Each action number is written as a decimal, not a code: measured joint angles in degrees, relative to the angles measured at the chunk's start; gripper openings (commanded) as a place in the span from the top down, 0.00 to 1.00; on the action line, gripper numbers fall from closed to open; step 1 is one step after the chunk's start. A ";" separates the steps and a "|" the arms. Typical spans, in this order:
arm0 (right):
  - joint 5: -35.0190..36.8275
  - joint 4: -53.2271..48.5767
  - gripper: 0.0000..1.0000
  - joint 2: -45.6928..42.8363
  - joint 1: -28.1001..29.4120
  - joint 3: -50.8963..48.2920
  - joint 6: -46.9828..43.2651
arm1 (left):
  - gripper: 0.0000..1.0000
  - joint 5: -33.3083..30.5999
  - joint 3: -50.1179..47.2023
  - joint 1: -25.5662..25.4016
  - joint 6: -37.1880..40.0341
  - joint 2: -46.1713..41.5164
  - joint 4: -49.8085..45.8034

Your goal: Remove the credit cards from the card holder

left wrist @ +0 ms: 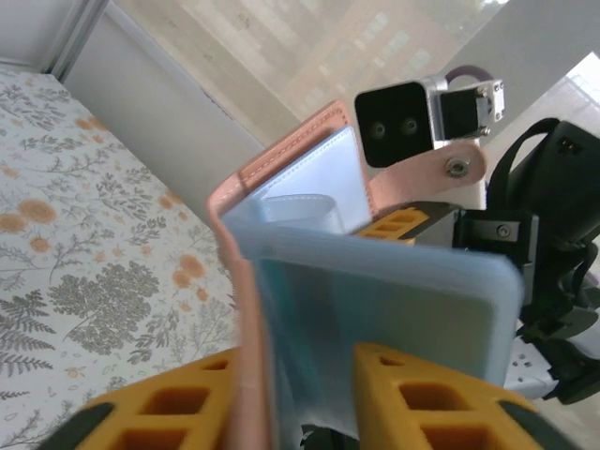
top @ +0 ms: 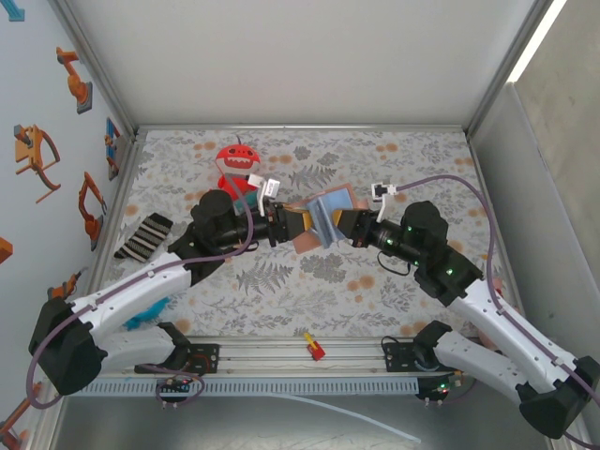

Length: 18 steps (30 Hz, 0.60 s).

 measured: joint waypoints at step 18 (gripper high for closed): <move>1.49 -0.94 1.00 -1.36 0.00 0.15 -1.20 | 0.57 -5.22 0.15 0.00 0.52 -2.08 -5.49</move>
